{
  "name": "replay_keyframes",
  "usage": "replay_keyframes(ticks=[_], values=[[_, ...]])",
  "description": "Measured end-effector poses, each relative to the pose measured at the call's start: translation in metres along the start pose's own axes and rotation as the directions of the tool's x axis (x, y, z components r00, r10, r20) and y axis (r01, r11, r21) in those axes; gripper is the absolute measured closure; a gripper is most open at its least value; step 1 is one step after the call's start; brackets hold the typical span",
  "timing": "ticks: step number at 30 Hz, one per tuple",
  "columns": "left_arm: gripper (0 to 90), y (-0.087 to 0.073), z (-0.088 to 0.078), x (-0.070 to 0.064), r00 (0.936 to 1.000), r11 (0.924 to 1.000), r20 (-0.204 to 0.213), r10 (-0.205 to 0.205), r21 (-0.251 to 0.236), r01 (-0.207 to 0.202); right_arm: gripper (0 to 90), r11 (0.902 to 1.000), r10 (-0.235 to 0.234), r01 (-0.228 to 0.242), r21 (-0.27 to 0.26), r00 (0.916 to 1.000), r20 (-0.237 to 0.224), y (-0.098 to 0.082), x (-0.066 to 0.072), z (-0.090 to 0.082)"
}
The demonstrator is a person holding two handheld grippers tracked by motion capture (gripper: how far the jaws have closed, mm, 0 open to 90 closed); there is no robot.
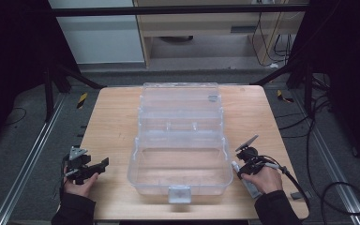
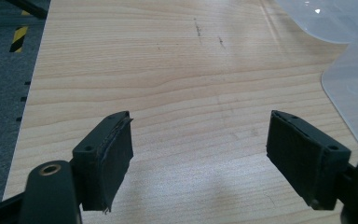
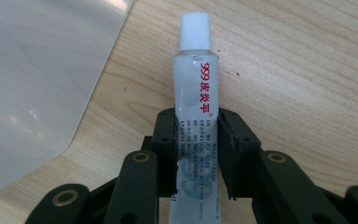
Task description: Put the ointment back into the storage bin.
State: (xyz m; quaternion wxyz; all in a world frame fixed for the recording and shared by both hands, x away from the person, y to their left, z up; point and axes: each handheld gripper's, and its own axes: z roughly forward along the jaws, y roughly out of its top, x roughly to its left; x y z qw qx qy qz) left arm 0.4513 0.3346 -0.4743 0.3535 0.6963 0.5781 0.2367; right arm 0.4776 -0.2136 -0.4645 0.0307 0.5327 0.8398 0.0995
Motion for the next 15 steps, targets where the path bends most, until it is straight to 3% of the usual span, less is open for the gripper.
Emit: replay_keyframes(ticks=[6, 8, 12, 15], values=[[22.3, 0.000, 0.001, -0.001, 1.0000, 1.0000, -0.001, 0.003, 0.005, -0.003, 69.6, 0.9991, 0.003, -0.004, -0.043, 0.9997, -0.023, -0.005, -0.005, -0.015], [22.5, 0.000, 0.002, -0.001, 1.0000, 0.9999, -0.004, 0.006, 0.010, -0.006, 69.5, 0.9960, 0.011, -0.014, -0.088, 0.9994, -0.032, -0.008, -0.009, -0.027], [22.9, 0.000, 0.003, -0.002, 0.9999, 0.9998, -0.001, 0.012, 0.018, -0.012, 69.5, 0.9874, 0.019, -0.025, -0.156, 0.9990, -0.041, -0.014, -0.015, -0.042], [23.8, 0.000, 0.003, -0.003, 0.9998, 0.9995, 0.000, 0.019, 0.024, -0.019, 69.5, 0.9749, 0.020, -0.030, -0.221, 0.9988, -0.045, -0.018, -0.018, -0.054]])
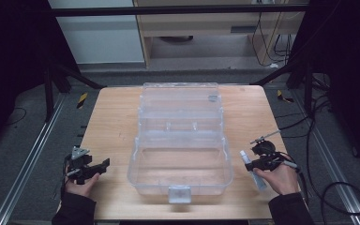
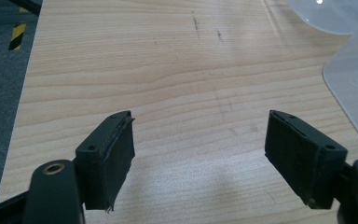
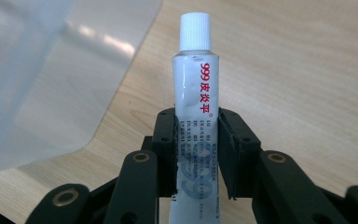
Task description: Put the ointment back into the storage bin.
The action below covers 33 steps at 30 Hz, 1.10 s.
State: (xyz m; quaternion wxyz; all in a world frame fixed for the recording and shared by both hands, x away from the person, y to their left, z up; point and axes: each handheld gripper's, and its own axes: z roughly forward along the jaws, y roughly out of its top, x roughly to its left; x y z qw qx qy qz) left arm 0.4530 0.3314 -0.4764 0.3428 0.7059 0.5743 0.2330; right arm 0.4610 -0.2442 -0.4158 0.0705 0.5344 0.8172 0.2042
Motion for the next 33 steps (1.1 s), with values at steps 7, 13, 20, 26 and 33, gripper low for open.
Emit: replay_keyframes(ticks=[7, 13, 20, 26, 33], values=[[27.4, -0.001, 0.000, -0.001, 1.0000, 0.9999, -0.001, 0.009, 0.004, -0.009, 69.5, 0.9943, -0.024, 0.023, -0.104, 0.9996, -0.014, 0.000, -0.002, -0.027], [28.6, -0.001, 0.001, -0.001, 0.9998, 0.9998, 0.000, 0.017, 0.012, -0.017, 69.6, 0.9805, -0.091, 0.086, -0.177, 0.9957, -0.020, 0.005, 0.002, -0.046], [28.8, -0.001, 0.002, -0.002, 0.9997, 0.9996, 0.003, 0.023, 0.019, -0.023, 69.5, 0.9577, -0.164, 0.152, -0.244, 0.9861, -0.028, 0.015, 0.011, -0.066], [28.8, -0.001, 0.002, -0.002, 0.9996, 0.9993, 0.007, 0.026, 0.026, -0.026, 69.5, 0.9275, -0.237, 0.210, -0.309, 0.9703, -0.050, 0.025, 0.019, -0.079], [28.7, -0.001, 0.004, -0.003, 0.9995, 0.9990, 0.012, 0.031, 0.032, -0.031, 69.6, 0.8949, -0.323, 0.281, -0.347, 0.9437, -0.070, 0.040, 0.033, -0.088]])
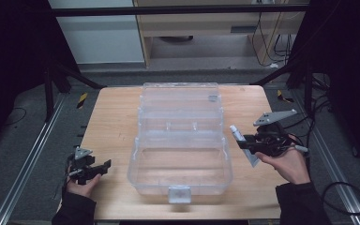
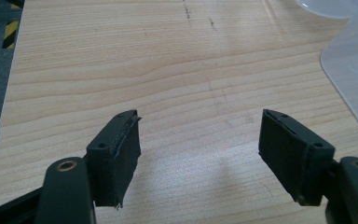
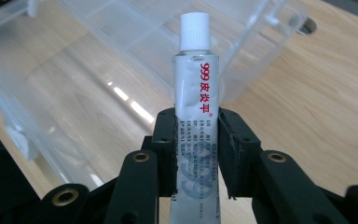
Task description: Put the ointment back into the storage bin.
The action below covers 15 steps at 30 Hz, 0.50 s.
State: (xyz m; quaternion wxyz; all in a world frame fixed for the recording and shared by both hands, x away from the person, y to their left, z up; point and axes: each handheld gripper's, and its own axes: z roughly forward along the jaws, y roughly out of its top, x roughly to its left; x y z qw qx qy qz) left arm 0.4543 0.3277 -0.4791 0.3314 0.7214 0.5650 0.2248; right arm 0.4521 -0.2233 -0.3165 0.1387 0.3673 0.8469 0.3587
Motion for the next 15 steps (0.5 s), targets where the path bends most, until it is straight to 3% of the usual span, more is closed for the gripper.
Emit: replay_keyframes(ticks=[6, 11, 15], values=[[28.7, 0.000, 0.000, 0.000, 1.0000, 1.0000, 0.003, 0.000, 0.002, 0.000, 69.6, 0.9983, -0.057, 0.057, 0.009, 0.9976, -0.040, 0.015, 0.006, 0.005], [28.8, 0.000, 0.001, 0.000, 1.0000, 1.0000, 0.006, 0.002, 0.004, -0.002, 69.5, 0.9916, -0.115, 0.120, 0.048, 0.9895, -0.087, 0.028, 0.015, 0.017], [28.8, 0.000, 0.001, 0.000, 1.0000, 1.0000, 0.007, 0.002, 0.004, -0.002, 69.5, 0.9845, -0.157, 0.166, 0.056, 0.9781, -0.136, 0.033, 0.021, 0.025]])
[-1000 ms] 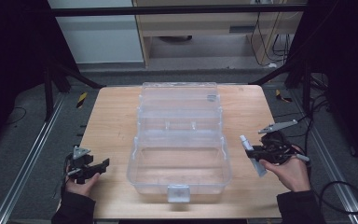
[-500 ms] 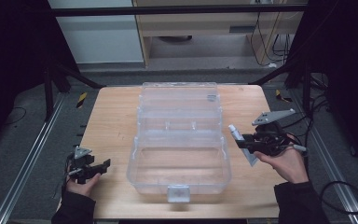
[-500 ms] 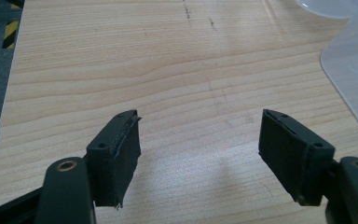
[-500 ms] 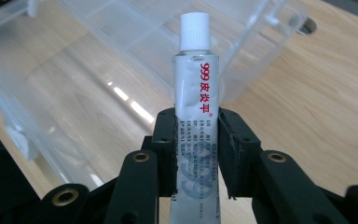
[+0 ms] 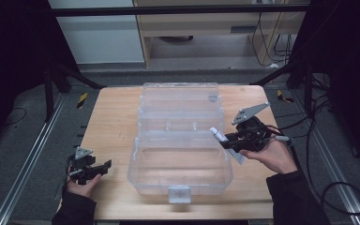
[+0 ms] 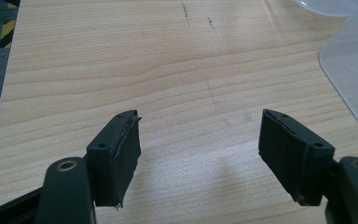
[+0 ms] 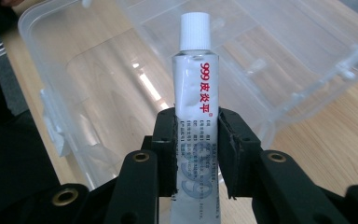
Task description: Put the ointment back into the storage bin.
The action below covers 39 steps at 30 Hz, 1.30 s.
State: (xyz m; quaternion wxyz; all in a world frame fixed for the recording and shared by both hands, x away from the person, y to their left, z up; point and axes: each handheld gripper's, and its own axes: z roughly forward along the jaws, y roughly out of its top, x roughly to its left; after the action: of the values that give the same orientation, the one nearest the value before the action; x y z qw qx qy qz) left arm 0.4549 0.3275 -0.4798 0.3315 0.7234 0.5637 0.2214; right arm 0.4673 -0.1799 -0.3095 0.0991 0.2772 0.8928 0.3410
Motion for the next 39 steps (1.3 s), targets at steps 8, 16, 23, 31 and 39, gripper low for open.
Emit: replay_keyframes(ticks=[8, 16, 23, 31, 39], values=[[28.8, 0.000, 0.001, 0.000, 1.0000, 1.0000, -0.001, 0.003, 0.004, -0.003, 69.5, 0.9962, -0.074, 0.077, 0.041, 0.9949, -0.068, 0.010, 0.007, 0.018], [29.0, 0.000, 0.000, 0.000, 1.0000, 1.0000, -0.002, 0.003, 0.003, -0.003, 69.5, 0.9857, -0.136, 0.146, 0.083, 0.9837, -0.118, 0.014, 0.014, 0.035], [29.1, 0.000, 0.000, 0.000, 1.0000, 1.0000, -0.002, 0.004, 0.004, -0.004, 69.5, 0.9705, -0.182, 0.202, 0.133, 0.9721, -0.148, 0.012, 0.021, 0.052], [29.2, 0.000, 0.000, 0.000, 1.0000, 1.0000, -0.001, 0.003, 0.003, -0.003, 69.4, 0.9511, -0.231, 0.261, 0.165, 0.9560, -0.181, 0.009, 0.028, 0.072], [29.3, 0.000, 0.000, 0.000, 1.0000, 1.0000, -0.001, 0.004, 0.004, -0.004, 69.4, 0.9201, -0.282, 0.328, 0.213, 0.9335, -0.222, 0.006, 0.033, 0.094]])
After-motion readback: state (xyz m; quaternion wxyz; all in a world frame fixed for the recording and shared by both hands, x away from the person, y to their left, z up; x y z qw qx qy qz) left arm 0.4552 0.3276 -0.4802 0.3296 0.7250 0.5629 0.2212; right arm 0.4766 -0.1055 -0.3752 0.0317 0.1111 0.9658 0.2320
